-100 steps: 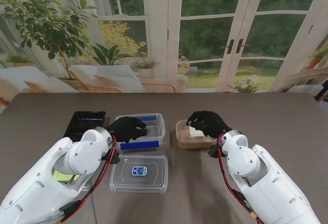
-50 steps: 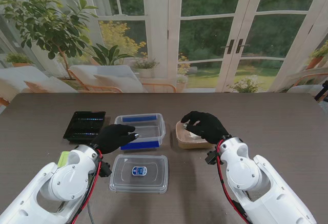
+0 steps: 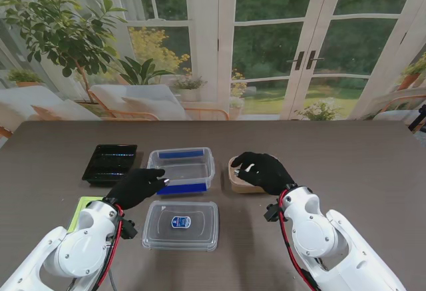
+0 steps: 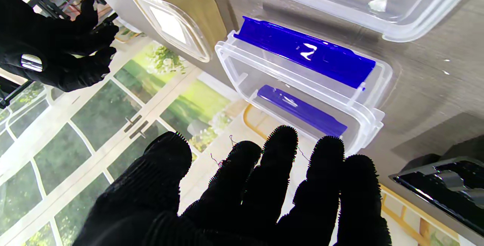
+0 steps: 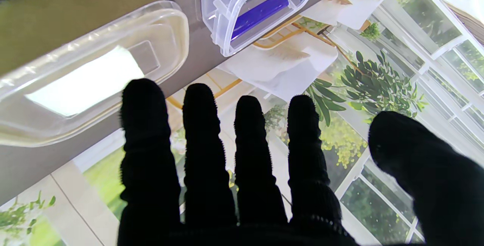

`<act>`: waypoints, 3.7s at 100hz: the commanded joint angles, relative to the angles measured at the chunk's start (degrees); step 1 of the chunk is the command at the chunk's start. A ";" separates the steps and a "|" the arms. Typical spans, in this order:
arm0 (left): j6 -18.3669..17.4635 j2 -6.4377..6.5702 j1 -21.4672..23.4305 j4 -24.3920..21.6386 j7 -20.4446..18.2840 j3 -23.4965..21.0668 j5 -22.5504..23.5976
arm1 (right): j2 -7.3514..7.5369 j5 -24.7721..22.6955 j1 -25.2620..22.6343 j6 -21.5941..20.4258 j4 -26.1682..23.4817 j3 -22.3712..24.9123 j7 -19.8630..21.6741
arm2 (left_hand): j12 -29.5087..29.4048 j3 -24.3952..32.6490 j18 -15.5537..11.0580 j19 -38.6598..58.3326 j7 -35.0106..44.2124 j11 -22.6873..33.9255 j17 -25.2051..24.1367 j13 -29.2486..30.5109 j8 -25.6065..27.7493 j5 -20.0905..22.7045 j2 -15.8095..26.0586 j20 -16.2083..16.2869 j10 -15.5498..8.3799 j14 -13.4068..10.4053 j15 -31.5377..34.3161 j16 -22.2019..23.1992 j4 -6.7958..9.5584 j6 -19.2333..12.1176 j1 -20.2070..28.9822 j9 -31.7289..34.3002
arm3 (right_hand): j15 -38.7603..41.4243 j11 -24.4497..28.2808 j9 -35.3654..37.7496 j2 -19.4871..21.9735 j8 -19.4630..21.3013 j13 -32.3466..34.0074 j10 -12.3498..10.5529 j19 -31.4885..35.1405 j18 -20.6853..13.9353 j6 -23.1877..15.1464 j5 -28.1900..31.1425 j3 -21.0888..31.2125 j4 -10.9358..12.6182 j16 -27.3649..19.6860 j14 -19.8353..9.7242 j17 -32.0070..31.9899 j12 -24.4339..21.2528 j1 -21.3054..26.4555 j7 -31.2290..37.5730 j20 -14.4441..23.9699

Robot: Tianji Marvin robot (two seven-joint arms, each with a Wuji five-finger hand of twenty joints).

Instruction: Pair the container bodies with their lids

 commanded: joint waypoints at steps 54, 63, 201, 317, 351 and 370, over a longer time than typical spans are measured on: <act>-3.68 0.56 2.33 3.51 -2.71 -10.65 5.19 | -0.42 -0.06 0.50 -2.30 1.72 -2.05 -0.41 | -2.79 3.77 -6.80 -8.13 -0.37 -1.45 -4.38 -5.45 -0.09 -1.32 -2.52 -0.05 -3.21 -4.59 -3.62 -1.65 -0.52 -1.73 0.16 -5.85 | -0.64 -0.47 -1.39 -0.39 0.25 -1.59 -1.68 -0.95 -0.87 -1.51 -0.84 -0.43 1.37 -0.81 -1.14 -26.88 -1.14 -1.98 0.18 -0.50; -4.14 0.65 1.82 4.62 -2.86 -11.03 5.55 | -0.44 0.00 0.47 -2.20 1.71 -2.08 -0.46 | -2.85 4.32 -7.18 -8.53 -0.44 -1.40 -4.51 -5.57 -0.11 -1.50 -2.99 -0.03 -3.53 -4.99 -3.65 -1.70 -0.53 -1.90 -0.07 -6.00 | -0.62 -0.44 -1.37 -0.41 0.27 -1.60 -1.64 -1.00 -0.92 -1.40 -0.77 -0.40 1.36 -0.81 -1.14 -26.93 -1.16 -1.99 0.23 -0.51; -10.69 5.50 -17.73 25.32 -14.06 -3.93 29.51 | -0.12 2.05 0.05 -1.14 1.12 -1.62 2.04 | -5.86 28.76 -15.25 -14.64 7.83 -0.26 -6.75 -10.56 6.53 -5.51 -23.65 -4.51 -11.78 -14.21 -5.06 -6.00 -3.47 -8.22 -6.75 -13.67 | -0.63 -0.45 -0.83 -0.31 0.26 -1.63 -1.29 -1.05 -0.99 -1.11 -0.14 -0.38 1.38 -0.82 -1.06 -27.13 -1.33 -1.95 0.27 -0.42; -11.21 5.91 -23.71 33.60 -9.65 3.39 32.17 | -0.20 3.01 0.48 -1.18 2.20 -1.59 2.30 | -0.18 31.91 -15.85 -0.55 17.47 5.92 -2.35 -1.77 9.69 -1.27 -25.03 -3.88 -12.66 -14.56 5.21 -0.15 -3.69 -11.33 -4.13 -6.99 | -0.51 -0.53 -0.02 0.03 0.21 -1.38 -0.96 0.32 -0.98 -0.77 0.50 -0.28 1.39 -0.80 -0.77 -26.48 -1.35 -2.01 0.26 0.15; -12.17 5.90 -23.69 34.04 -8.25 3.93 32.50 | -0.31 3.73 0.71 -1.31 2.67 -1.79 2.20 | 13.10 29.39 -16.19 7.70 31.31 11.66 1.86 4.78 12.90 1.81 -28.67 -2.09 -12.43 -13.62 15.35 6.48 -7.93 -13.68 2.45 -0.26 | -0.51 -0.55 0.21 0.44 0.19 -1.33 -0.77 0.52 -0.87 -0.60 0.58 -0.38 1.41 -0.81 -0.59 -26.49 -1.36 -2.11 0.24 0.22; -12.54 5.90 -23.94 34.63 -7.03 4.31 32.89 | -0.37 4.09 0.81 -1.39 2.91 -1.91 2.17 | 20.71 28.72 -16.51 9.08 34.73 9.97 3.36 6.43 12.81 2.25 -29.46 -1.54 -12.58 -13.40 17.46 7.53 -8.14 -14.15 5.33 2.98 | -0.48 -0.52 0.36 0.65 0.20 -1.28 -0.75 0.53 -0.83 -0.51 0.55 -0.42 1.43 -0.79 -0.59 -26.51 -1.34 -2.18 0.26 0.21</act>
